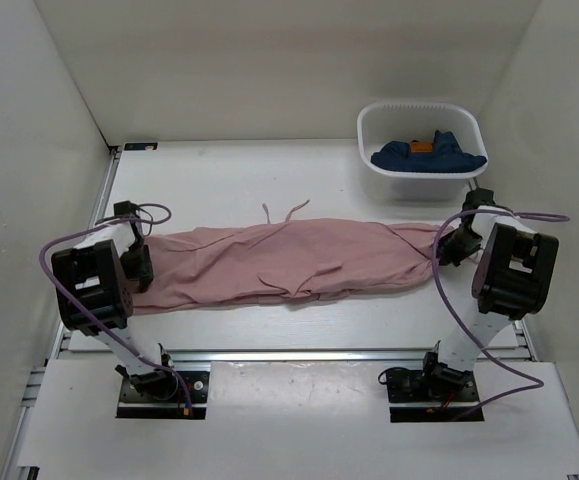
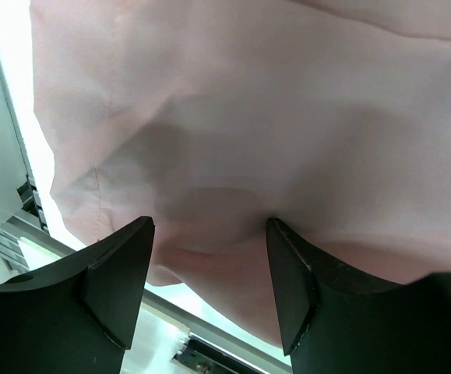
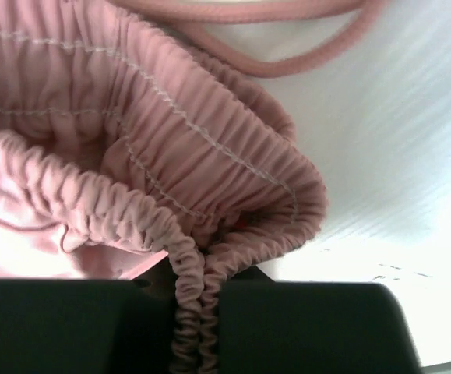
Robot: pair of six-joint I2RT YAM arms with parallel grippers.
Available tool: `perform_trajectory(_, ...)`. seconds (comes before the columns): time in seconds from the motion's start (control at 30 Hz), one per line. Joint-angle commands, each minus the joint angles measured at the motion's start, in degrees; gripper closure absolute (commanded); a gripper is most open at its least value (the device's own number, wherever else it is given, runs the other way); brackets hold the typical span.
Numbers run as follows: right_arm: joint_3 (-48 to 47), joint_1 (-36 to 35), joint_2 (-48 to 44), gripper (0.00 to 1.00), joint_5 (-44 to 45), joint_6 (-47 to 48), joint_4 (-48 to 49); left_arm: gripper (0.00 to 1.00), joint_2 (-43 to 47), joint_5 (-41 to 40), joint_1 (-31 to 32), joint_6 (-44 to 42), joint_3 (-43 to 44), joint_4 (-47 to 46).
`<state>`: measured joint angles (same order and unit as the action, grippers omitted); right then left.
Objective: Fold and stack the trousers
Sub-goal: Fold the trousers
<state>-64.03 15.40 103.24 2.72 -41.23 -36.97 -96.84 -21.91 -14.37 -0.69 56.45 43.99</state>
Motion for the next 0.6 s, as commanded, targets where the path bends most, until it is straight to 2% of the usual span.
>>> perform_trajectory(0.0,1.5,2.9,1.4,1.00,6.2,0.3,-0.9,0.29,1.0,0.0,3.7,0.7,0.3,1.4)
perform_trajectory(0.13,-1.2,4.2,-6.7,1.00,17.6,5.7,-3.9,0.29,-0.5,0.6,10.7,0.7,2.2,2.8)
perform_trajectory(0.17,-2.3,3.2,-10.3,1.00,24.2,7.3,-4.6,0.29,-1.1,1.1,13.0,0.7,2.8,3.7)
perform_trajectory(0.27,-7.3,-7.4,-15.5,1.00,37.6,11.9,-9.1,0.29,-3.1,1.1,15.2,0.7,4.2,3.7)
perform_trajectory(0.3,-9.3,-16.3,-16.4,1.00,41.6,12.0,-12.0,0.29,-3.6,1.1,15.9,0.7,4.9,4.3)
perform_trajectory(0.33,-10.1,-21.6,-16.9,1.00,48.3,12.0,-13.9,0.29,-4.2,1.1,16.0,0.7,5.5,4.3)
perform_trajectory(0.37,-10.9,-27.4,-16.9,1.00,51.0,8.2,-16.0,0.29,-5.4,1.1,16.7,0.7,5.5,4.3)
perform_trajectory(0.4,-12.5,-39.1,-16.9,1.00,52.8,5.7,-17.9,0.29,-6.0,1.1,17.4,0.7,6.0,4.3)
perform_trajectory(0.43,-13.5,-44.8,-16.0,1.00,53.9,2.6,-21.3,0.29,-6.7,1.1,17.4,0.7,6.7,4.3)
perform_trajectory(0.47,-14.7,-54.4,-13.3,1.00,54.5,-4.3,-22.8,0.29,-8.1,1.1,17.4,0.7,6.7,4.3)
perform_trajectory(0.57,-21.1,-67.2,-4.7,1.00,54.5,-13.0,-25.1,0.29,-9.4,1.1,18.0,0.7,8.8,4.3)
